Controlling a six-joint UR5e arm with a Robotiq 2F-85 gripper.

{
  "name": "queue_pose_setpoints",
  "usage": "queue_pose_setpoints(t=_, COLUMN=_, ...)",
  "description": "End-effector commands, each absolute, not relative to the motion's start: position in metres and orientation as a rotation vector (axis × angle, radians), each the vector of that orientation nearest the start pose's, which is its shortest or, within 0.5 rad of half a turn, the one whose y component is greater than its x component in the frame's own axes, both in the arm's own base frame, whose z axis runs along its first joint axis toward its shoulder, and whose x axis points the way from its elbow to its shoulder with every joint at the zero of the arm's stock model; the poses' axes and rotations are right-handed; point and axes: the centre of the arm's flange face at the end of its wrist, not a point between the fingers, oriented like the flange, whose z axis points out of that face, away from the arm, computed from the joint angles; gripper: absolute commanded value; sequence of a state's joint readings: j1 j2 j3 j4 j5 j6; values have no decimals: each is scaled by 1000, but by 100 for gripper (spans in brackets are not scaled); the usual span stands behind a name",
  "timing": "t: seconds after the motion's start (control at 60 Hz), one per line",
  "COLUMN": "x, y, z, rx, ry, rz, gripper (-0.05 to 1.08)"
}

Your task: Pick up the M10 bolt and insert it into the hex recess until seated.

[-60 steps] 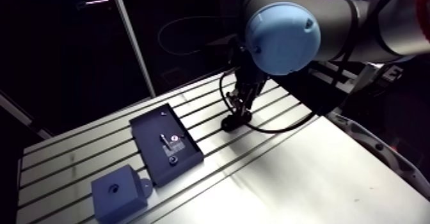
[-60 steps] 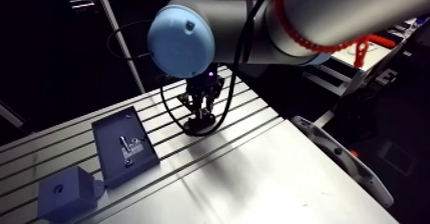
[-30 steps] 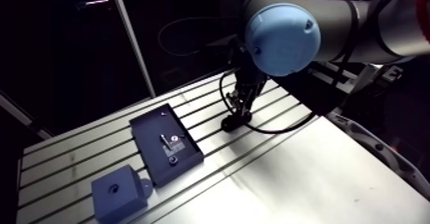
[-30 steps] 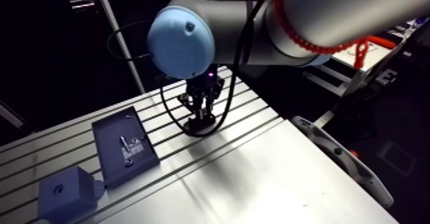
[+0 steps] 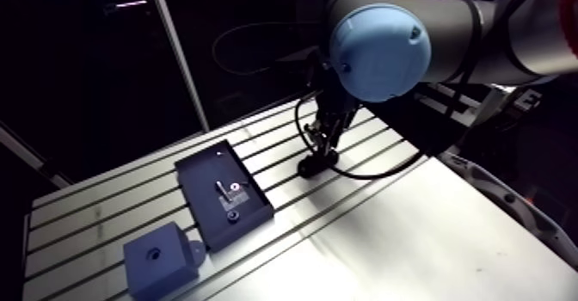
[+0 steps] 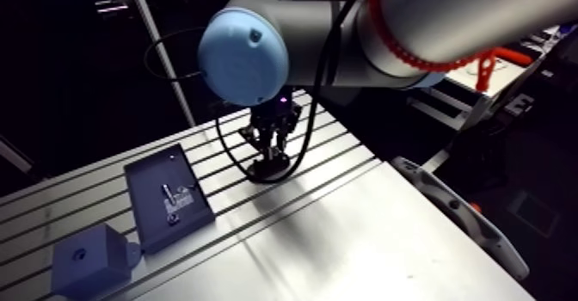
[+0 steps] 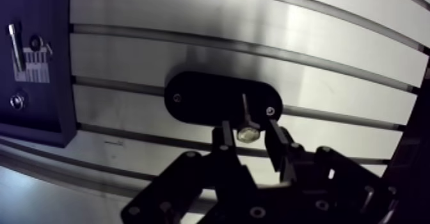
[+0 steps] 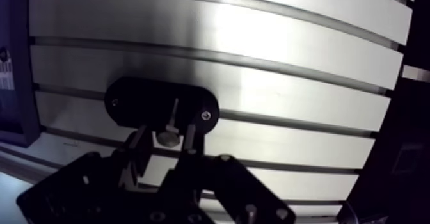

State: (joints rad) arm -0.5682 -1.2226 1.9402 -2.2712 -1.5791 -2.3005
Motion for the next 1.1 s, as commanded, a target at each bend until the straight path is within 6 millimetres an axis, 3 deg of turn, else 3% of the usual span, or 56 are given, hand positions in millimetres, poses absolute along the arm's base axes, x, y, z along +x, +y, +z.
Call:
queue_pose_setpoints(t=0.017, x=-525, y=178, z=203, rx=-253, ry=3112, rz=-6, gripper=62)
queue_pose_setpoints(t=1.1, x=-526, y=178, z=200, rx=-252, ry=3110, rz=-9, gripper=68)
